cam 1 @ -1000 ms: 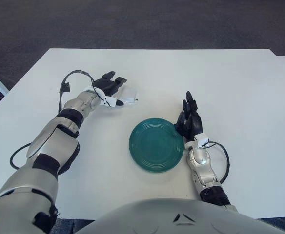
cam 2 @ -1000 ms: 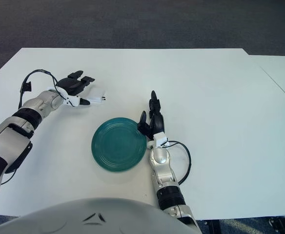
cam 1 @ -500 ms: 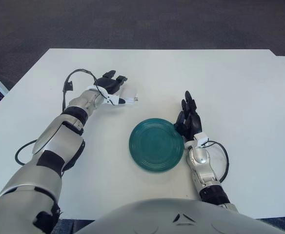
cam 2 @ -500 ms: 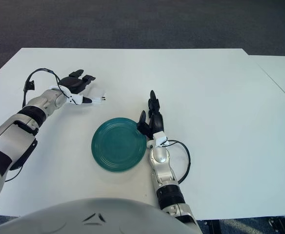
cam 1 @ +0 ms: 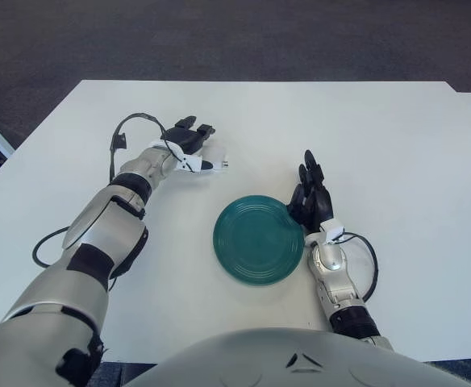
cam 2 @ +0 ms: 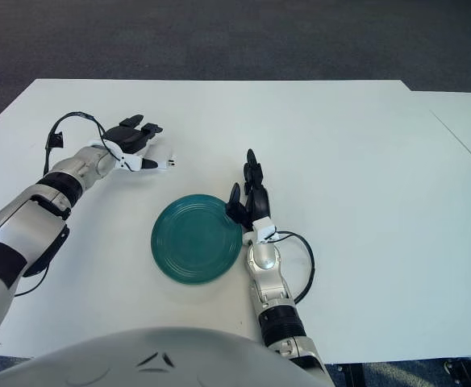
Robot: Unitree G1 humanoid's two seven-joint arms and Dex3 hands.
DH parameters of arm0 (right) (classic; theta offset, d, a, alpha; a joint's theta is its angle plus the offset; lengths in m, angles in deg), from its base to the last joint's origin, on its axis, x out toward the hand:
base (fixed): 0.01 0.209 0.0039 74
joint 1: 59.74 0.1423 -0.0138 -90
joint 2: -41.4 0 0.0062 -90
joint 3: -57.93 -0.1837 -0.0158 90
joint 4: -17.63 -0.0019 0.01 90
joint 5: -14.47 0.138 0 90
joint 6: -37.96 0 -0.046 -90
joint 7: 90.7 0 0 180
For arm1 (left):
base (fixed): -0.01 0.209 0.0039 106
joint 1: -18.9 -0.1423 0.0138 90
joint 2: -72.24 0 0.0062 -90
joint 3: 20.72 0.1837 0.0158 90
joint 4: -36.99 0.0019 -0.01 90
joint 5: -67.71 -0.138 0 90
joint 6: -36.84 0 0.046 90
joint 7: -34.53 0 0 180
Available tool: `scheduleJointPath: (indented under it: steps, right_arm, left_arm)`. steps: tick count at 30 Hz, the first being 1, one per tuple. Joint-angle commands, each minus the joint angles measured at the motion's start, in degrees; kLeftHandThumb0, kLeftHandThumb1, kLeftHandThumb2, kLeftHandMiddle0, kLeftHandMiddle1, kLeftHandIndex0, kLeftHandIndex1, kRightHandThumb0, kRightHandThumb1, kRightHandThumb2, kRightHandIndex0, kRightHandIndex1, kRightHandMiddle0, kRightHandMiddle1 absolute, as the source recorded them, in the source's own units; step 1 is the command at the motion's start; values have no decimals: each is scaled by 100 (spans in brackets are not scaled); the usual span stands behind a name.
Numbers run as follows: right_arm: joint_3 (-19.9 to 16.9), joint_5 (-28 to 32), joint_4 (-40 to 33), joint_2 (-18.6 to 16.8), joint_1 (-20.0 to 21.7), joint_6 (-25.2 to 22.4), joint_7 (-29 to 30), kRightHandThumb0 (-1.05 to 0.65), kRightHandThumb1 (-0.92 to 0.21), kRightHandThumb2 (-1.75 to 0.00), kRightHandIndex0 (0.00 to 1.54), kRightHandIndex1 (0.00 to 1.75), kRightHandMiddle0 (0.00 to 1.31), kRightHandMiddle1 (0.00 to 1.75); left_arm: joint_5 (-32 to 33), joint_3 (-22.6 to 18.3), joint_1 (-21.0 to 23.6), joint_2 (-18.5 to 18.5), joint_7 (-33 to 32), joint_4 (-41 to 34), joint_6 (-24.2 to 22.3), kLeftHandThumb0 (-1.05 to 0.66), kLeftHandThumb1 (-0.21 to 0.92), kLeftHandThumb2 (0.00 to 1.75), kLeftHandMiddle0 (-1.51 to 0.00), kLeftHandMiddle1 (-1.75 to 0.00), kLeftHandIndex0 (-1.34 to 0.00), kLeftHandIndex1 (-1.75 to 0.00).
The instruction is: Put the charger into the plate.
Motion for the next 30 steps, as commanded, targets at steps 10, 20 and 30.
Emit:
scheduleJointPath:
  steps: [10, 20, 30]
  right_arm:
    - [161, -100, 92, -68, -939, -166, 109, -80, -92, -103, 0, 0, 0, 0]
    - [296, -24, -203, -23, -1158, -202, -1, -75, -92, -104, 0, 0, 2, 1]
    - [397, 116, -503, -23, -1428, -100, -167, -68, -92, -108, 0, 0, 3, 2]
  left_arm:
    - [249, -57, 232, 8, 1285, -87, 26, -105, 92, 58, -4, -2, -4, -72]
    - [428, -103, 180, -8, 1822, -297, -117, -104, 92, 55, -14, -4, -10, -74]
    - [420, -30, 166, 11, 1975, -342, -197, -103, 92, 55, -19, -4, -13, -76]
